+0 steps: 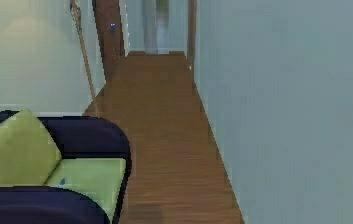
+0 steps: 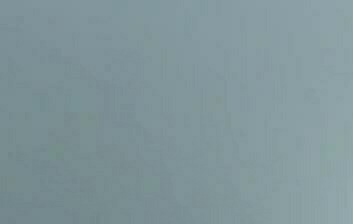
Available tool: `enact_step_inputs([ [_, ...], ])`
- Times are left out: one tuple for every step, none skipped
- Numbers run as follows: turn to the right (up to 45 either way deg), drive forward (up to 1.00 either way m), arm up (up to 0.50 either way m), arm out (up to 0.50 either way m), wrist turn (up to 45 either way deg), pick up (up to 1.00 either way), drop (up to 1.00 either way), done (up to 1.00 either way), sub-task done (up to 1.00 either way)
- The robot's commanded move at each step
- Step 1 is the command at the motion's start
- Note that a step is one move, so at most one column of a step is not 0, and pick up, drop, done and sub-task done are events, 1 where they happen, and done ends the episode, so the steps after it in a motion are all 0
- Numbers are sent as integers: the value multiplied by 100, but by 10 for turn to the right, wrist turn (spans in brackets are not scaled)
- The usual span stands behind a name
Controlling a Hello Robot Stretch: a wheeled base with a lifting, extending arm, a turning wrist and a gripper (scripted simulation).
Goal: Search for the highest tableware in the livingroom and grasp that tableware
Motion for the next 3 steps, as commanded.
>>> enact_step_inputs([
  [0,100,0,0,0,0,0,0,0],
  [0,100,0,0,0,0,0,0,0],
  [0,100,0,0,0,0,0,0,0],
])
